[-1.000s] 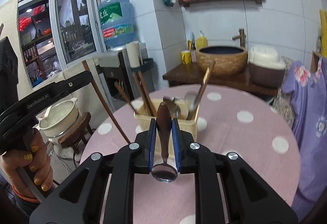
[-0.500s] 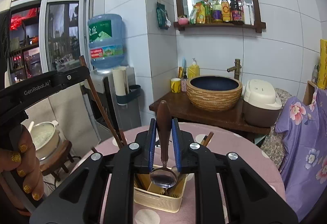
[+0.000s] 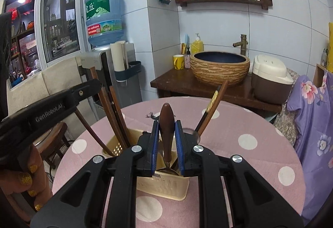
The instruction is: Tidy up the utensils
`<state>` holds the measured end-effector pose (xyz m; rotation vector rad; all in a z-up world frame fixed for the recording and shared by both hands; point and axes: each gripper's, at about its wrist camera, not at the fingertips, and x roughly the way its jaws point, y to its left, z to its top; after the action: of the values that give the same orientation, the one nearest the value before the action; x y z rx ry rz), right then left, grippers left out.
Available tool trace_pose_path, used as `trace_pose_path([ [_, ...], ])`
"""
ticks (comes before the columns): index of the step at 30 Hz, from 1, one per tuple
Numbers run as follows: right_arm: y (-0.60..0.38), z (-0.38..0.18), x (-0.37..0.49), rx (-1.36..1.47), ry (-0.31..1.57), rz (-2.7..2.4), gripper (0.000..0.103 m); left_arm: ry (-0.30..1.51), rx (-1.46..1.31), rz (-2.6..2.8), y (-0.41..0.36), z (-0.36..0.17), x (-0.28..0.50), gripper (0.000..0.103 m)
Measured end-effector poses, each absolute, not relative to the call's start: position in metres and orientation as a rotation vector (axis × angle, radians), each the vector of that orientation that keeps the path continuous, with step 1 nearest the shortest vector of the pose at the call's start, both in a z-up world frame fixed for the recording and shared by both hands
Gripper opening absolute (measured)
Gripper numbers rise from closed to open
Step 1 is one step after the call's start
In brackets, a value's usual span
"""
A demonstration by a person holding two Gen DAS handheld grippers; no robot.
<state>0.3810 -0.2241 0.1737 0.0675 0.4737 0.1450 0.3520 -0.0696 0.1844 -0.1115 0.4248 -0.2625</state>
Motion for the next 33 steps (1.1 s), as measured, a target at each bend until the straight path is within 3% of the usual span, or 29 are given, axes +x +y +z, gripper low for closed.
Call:
trace_pose_path([
  [8, -0.228, 0.15, 0.379, 0.067, 0.477, 0.139, 0.016, 0.441, -0.105, -0.259, -0.066, 0.165, 0.352, 0.008],
  [10, -0.228, 0.147, 0.378, 0.061, 0.473, 0.139, 0.021, 0.442, -0.105, -0.266, -0.063, 0.166, 0.349, 0.008],
  [11, -0.228, 0.146, 0.377, 0.061, 0.473, 0.143, 0.027, 0.438, -0.099, -0.271, -0.064, 0.166, 0.346, 0.012],
  [12, -0.229, 0.146, 0.374, 0.067, 0.465, 0.141, 0.034, 0.431, -0.092, -0.274, -0.064, 0.167, 0.342, 0.018],
  [14, -0.23, 0.147, 0.367, 0.074, 0.449, 0.136, 0.041, 0.4, -0.097, -0.277, -0.06, 0.17, 0.331, 0.048],
  [16, -0.232, 0.148, 0.357, 0.068, 0.433, 0.12, 0.045, 0.372, -0.113, -0.298, -0.053, 0.171, 0.319, 0.06],
  [19, -0.237, 0.15, 0.336, 0.066, 0.401, 0.098, 0.065, 0.329, -0.091, -0.284, -0.046, 0.17, 0.299, 0.087],
  [21, -0.241, 0.151, 0.317, 0.069, 0.372, 0.088, 0.076, 0.295, -0.086, -0.282, -0.038, 0.168, 0.282, 0.097],
  [25, -0.243, 0.147, 0.279, 0.045, 0.329, 0.059, 0.092, 0.238, -0.062, -0.314, -0.027, 0.158, 0.242, 0.097],
  [33, -0.245, 0.109, 0.195, 0.077, 0.3, 0.014, 0.097, 0.167, -0.073, -0.266, -0.007, 0.117, 0.17, 0.098],
])
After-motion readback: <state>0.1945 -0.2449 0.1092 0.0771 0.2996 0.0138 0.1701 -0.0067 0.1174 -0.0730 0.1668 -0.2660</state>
